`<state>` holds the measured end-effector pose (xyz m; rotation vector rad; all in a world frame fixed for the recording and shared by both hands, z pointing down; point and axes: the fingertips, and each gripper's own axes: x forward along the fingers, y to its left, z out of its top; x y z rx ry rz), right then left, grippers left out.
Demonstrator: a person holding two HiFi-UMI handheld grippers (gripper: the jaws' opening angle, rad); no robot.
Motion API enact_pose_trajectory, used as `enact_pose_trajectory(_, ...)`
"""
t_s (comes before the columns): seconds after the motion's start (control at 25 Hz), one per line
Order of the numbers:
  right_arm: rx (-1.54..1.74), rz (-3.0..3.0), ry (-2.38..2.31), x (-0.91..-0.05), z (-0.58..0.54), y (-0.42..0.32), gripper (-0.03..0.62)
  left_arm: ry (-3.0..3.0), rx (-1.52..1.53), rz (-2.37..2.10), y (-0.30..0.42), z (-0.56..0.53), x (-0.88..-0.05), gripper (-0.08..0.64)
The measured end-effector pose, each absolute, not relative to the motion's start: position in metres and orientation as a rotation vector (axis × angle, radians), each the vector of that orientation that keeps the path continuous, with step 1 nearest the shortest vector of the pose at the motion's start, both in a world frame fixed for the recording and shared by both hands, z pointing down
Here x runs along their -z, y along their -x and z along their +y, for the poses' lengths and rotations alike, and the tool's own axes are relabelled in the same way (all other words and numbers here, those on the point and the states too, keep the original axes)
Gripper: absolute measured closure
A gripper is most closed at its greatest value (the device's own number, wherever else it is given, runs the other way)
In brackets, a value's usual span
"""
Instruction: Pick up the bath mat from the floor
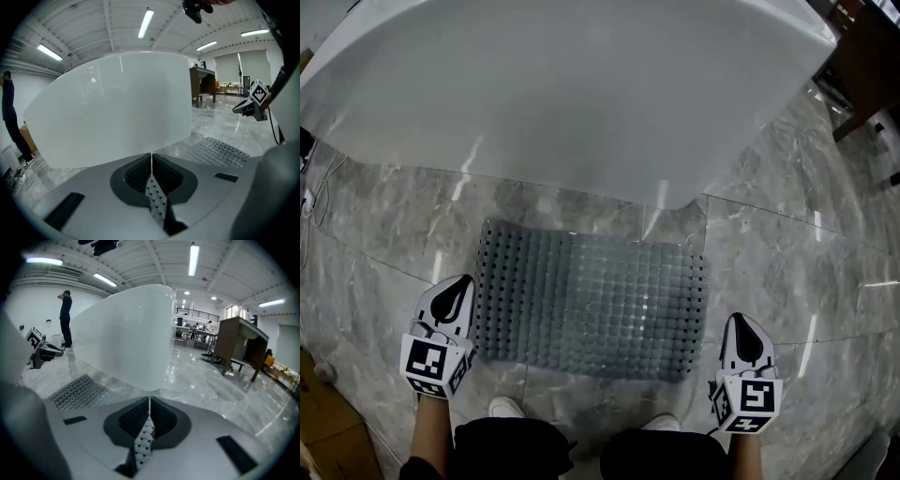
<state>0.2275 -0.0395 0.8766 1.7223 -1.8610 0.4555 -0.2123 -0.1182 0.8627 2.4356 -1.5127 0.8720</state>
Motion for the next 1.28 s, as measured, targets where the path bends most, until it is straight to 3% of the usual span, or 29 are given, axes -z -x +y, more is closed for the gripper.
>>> enact_pose_trajectory(0.64, -0.595, -1.849, -1.634, -0.990, -0.008, -0.228, 0.569, -2.194, -1.014, -1.421, 0.264, -0.083, -1.000, 0.546)
enact_pose_trajectory(0.68, -0.609, -1.841, -1.630, -0.996, -0.007, -0.230, 0.568, -2.167, -1.013, -1.400, 0.267, -0.081, -1.009, 0.520)
enact_pose_trajectory(0.76, -0.651, -1.814, -1.628, -1.007, -0.002, -0.235, 0.568, -2.109, -1.013, -1.351, 0.271, -0.076, -1.027, 0.402)
enact_pose_trajectory(0.8, -0.684, -1.800, -1.624, -1.012, 0.001, -0.238, 0.566, -2.080, -1.015, -1.331, 0.273, -0.074, -1.035, 0.401)
enact_pose_trajectory(0.84, -0.724, -1.788, -1.616, -1.018, 0.004, -0.240, 0.550, -2.052, -1.017, -1.312, 0.275, -0.072, -1.043, 0.385)
enact_pose_trajectory(0.92, -0.804, -1.767, -1.595, -1.028, 0.009, -0.242, 0.432, -2.003, -1.035, -1.276, 0.278, -0.070, -1.057, 0.324)
enact_pose_trajectory(1.08, -0.890, -1.717, -1.566, -1.046, 0.013, -0.248, 0.417, -1.929, -1.095, -1.271, 0.286, -0.073, -1.077, 0.287)
enact_pose_trajectory(1.28, -0.983, -1.666, -1.458, -1.075, 0.021, -0.244, 0.353, -1.823, -1.144, -1.273, 0.294, -0.070, -1.102, 0.262)
